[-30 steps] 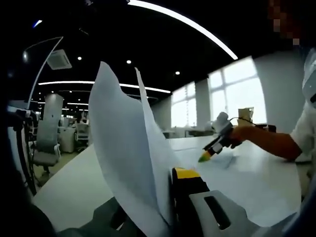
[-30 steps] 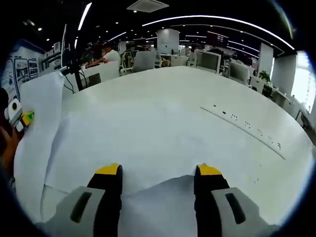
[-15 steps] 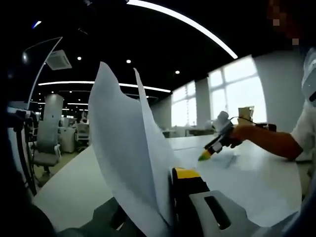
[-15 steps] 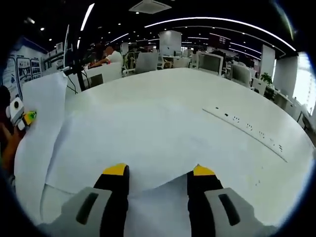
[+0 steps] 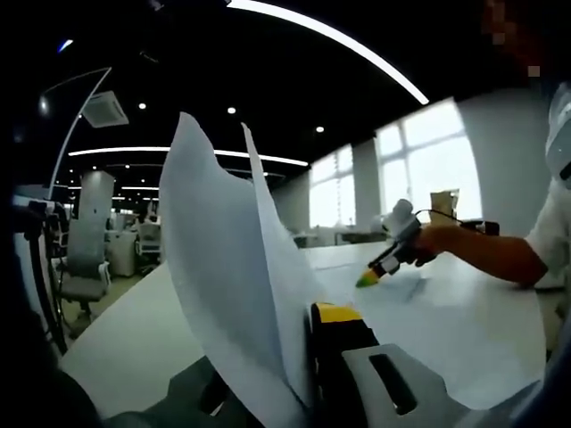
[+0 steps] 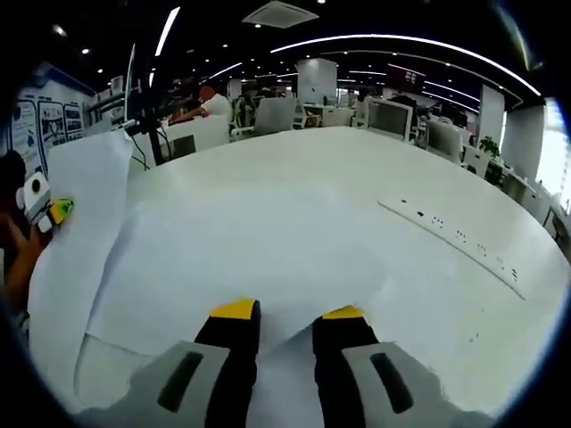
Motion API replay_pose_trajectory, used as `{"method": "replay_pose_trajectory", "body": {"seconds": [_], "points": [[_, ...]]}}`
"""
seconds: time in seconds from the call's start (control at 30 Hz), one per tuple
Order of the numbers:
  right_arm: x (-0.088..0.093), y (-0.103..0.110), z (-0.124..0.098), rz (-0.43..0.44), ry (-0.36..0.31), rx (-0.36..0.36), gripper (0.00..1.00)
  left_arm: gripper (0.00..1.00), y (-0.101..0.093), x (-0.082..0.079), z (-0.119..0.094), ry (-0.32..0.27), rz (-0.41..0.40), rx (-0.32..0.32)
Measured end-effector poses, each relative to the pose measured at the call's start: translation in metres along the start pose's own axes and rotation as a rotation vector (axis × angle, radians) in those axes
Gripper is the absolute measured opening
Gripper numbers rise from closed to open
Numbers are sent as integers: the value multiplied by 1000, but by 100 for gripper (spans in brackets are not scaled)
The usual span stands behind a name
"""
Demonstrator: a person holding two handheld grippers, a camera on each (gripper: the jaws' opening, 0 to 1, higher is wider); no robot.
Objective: Organize the stack of printing papers by aligning and flattening the scattered papers on the table
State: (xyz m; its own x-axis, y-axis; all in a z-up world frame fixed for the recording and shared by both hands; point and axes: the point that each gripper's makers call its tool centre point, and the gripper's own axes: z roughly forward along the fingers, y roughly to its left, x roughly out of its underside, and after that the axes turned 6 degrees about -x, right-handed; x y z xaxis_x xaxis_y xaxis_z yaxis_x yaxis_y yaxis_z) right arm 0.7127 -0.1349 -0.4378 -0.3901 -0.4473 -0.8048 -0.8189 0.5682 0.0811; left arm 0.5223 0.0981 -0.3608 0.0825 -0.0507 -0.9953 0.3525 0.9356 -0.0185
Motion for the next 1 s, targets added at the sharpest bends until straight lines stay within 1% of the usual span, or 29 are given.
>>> {"method": "replay_pose_trajectory", "body": {"seconds": [0.1, 0.2, 0.37, 0.47, 0.57, 0.6, 0.7, 0.9, 1.0], "points": [[-1, -2, 1, 10, -7, -1, 8, 9, 1, 1, 1, 1, 1, 0], [0, -3, 1, 29, -13, -5, 4, 9, 2, 1, 1, 1, 1, 0], [0, -3, 1, 52, -14, -1, 2, 9, 2, 1, 2, 1, 1, 1], [-1, -4, -1, 124, -6, -7, 1, 9, 1, 2, 2, 1, 1, 1], [-8, -3, -5, 212, -52, -29, 0, 9, 1, 2, 2, 3, 3, 2], [-8, -4, -5, 208, -49, -29, 0, 9, 1, 2, 2, 3, 3, 3], [-9, -7, -14, 251, -54, -30, 0, 9, 0, 3, 2, 8, 5, 6], [-17, -5, -26, 281, -82, -43, 0, 9, -1, 3, 2, 10, 9, 4], [-23, -1, -33, 263, -89, -47, 0, 9, -1, 3, 2, 12, 9, 4]]}}
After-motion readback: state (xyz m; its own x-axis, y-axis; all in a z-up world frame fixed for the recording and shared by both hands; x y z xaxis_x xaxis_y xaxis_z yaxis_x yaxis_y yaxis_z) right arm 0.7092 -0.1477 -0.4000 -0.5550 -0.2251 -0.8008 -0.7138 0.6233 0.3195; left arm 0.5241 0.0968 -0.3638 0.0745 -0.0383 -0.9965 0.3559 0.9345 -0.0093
